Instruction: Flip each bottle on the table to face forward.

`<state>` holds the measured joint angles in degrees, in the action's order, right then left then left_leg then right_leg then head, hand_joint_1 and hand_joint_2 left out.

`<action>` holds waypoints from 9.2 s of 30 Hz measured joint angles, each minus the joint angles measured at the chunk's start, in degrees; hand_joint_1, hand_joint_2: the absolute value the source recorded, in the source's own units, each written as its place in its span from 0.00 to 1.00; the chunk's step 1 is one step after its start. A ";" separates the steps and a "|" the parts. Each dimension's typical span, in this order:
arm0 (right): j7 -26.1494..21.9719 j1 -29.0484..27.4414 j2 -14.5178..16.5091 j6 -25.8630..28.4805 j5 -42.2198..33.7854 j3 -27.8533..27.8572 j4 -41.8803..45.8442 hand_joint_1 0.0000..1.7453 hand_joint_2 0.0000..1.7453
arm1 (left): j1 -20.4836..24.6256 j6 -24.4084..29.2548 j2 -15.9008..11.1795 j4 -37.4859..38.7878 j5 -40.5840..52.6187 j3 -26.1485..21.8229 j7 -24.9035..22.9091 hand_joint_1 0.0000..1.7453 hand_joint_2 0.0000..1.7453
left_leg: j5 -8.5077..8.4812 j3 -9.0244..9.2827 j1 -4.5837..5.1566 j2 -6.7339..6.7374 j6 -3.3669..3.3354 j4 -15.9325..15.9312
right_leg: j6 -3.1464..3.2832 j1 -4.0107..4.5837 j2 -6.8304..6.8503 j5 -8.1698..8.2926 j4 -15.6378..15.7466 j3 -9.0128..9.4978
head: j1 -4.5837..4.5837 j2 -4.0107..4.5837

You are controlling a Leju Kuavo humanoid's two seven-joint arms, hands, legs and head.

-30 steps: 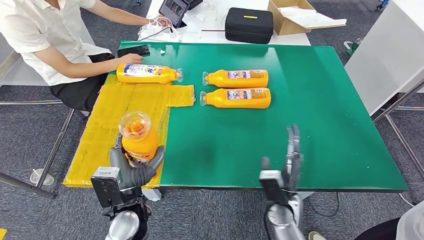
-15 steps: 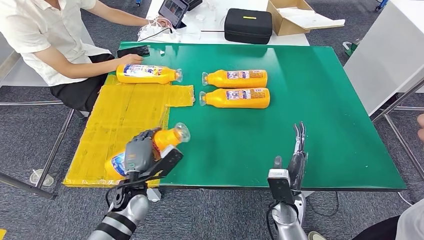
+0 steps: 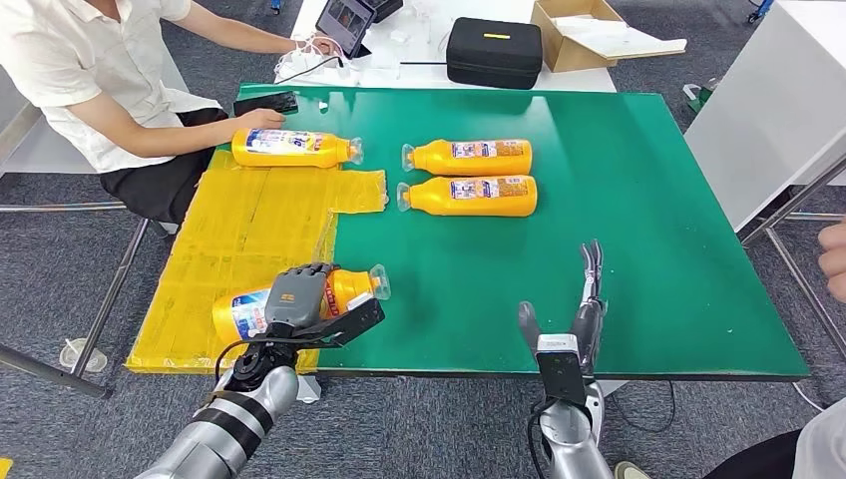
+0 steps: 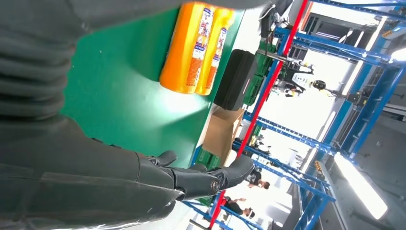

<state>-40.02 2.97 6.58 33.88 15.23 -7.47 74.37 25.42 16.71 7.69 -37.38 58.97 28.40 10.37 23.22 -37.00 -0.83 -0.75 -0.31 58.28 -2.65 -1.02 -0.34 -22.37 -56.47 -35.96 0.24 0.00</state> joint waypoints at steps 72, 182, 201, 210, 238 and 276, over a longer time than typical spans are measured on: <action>23.41 18.94 -9.83 -11.67 34.10 -6.82 -25.82 0.00 1.00 | -14.41 -2.97 3.20 -29.98 -41.84 8.55 13.40 0.00 1.00 | -0.03 -0.17 0.01 -0.07 -0.05 0.01 | -0.05 -0.01 0.02 0.01 0.01 -0.10 | 0.04 0.00; 14.61 15.45 -8.21 -40.90 3.52 -18.86 -14.70 1.00 1.00 | -18.35 -12.33 5.64 -26.65 -78.03 5.19 20.17 0.00 1.00 | 0.11 -0.04 -0.01 0.18 -0.03 0.02 | -0.08 0.01 -0.16 0.03 0.02 -0.05 | 0.02 0.00; 12.68 17.83 -6.80 -46.29 -2.46 -29.53 -13.44 1.00 1.00 | -17.41 -23.33 5.67 -28.59 -83.51 2.34 22.16 0.30 1.00 | 0.08 -0.05 -0.03 0.17 -0.03 0.02 | -0.07 0.02 -0.15 0.03 0.01 -0.06 | 0.01 0.00; 11.55 18.75 -7.12 -49.84 -6.66 -30.71 -13.44 0.74 1.00 | -17.62 -30.53 5.64 -28.74 -87.15 0.72 22.81 1.00 1.00 | 0.08 -0.05 -0.03 0.18 -0.02 0.02 | -0.07 0.03 -0.16 0.03 0.01 -0.07 | 0.03 0.00; 10.13 0.91 -6.60 1.38 17.78 -19.29 -8.48 0.00 1.00 | -22.95 18.64 6.73 -41.56 -71.47 -7.92 29.57 0.89 1.00 | 0.15 -0.14 -0.03 0.13 0.01 0.01 | -0.04 0.02 -0.13 -0.03 0.03 -0.14 | 0.01 -0.01; 0.13 -2.53 -0.90 -6.48 8.55 -1.09 -5.44 0.00 1.00 | 0.29 -5.38 -4.05 -3.03 3.32 -3.94 -0.04 1.00 1.00 | 0.02 -0.07 -0.05 0.20 0.03 0.01 | -0.03 0.04 -0.15 0.03 0.00 -0.13 | 0.01 0.00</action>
<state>-39.89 0.44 5.68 27.41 23.79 -8.57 68.94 25.72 11.33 3.64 -40.41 62.29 24.46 10.33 23.24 -37.07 -0.87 -0.55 -0.28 58.29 -2.68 -0.98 -0.49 -22.33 -56.48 -36.09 0.24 0.00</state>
